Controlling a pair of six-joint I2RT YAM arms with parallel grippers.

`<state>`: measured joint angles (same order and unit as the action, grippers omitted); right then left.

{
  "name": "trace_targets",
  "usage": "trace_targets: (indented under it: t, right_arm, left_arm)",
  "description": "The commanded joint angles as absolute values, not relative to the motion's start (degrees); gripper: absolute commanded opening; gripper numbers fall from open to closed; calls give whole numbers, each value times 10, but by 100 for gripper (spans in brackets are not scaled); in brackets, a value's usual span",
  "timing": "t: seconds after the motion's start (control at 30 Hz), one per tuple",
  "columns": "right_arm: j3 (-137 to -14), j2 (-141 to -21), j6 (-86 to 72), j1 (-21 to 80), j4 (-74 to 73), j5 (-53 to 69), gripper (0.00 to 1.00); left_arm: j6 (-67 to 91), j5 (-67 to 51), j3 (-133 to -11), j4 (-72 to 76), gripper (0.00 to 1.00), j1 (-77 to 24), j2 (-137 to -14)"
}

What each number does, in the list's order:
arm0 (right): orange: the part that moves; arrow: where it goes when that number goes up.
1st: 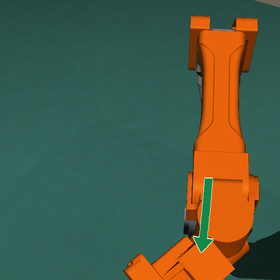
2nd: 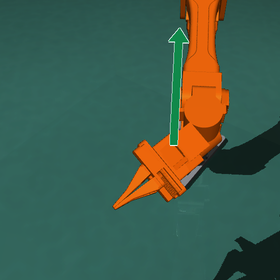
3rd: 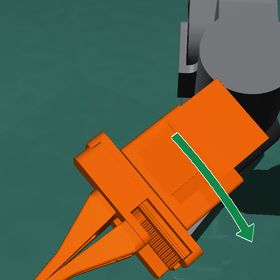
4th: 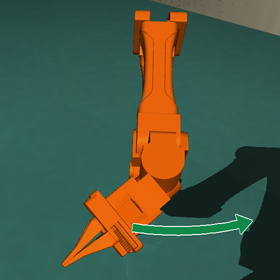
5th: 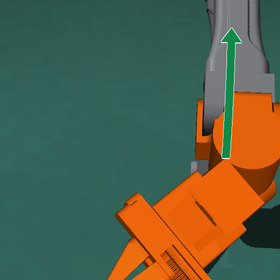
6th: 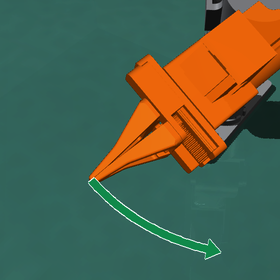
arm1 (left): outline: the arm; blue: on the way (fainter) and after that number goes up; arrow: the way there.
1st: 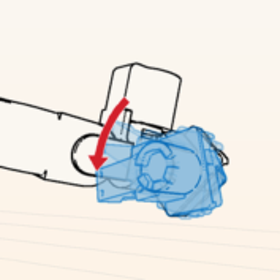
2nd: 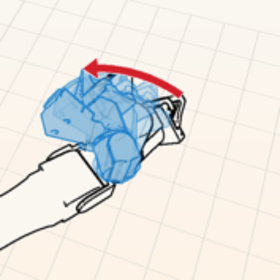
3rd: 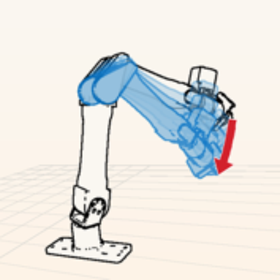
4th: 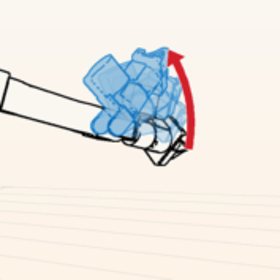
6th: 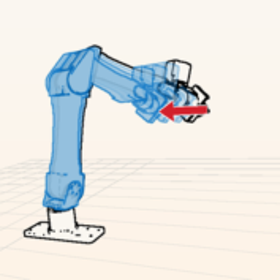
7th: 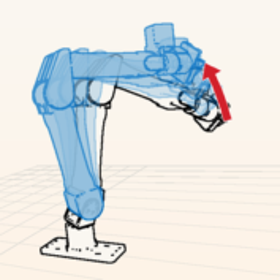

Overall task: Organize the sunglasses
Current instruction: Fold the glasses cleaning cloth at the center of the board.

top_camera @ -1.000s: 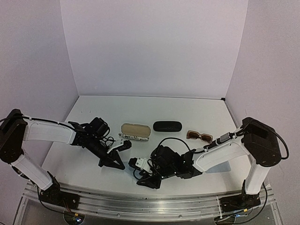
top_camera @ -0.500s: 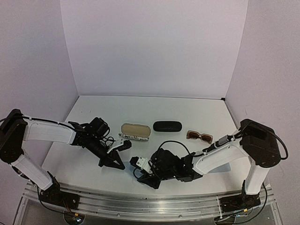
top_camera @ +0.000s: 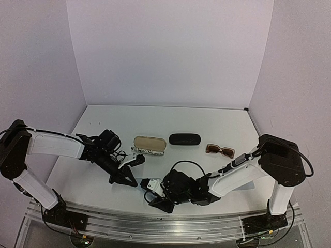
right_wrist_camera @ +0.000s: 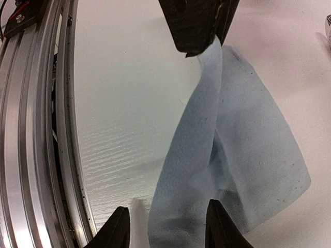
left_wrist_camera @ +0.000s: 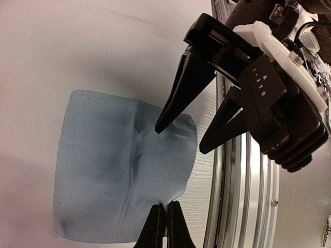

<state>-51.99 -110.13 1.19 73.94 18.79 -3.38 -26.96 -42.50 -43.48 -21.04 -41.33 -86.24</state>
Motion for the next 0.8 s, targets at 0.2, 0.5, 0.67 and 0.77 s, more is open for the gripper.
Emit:
trace_targets:
  t: [0.2, 0.5, 0.67, 0.77]
  right_arm:
    - [-548, -1126, -12, 744, 216, -62, 25]
    - [-504, -1069, -25, 744, 206, -81, 13]
    - [-510, -1071, -24, 744, 197, -75, 5]
    - [-512, -1068, -24, 744, 193, -69, 0]
  left_arm:
    - [-270, -432, -456, -215, 0, -407, -858]
    - [-287, -428, -457, -234, 0, -394, -859]
    - [-297, -426, -455, -244, 0, -393, -857]
    - [-300, -424, -453, -249, 0, -392, -856]
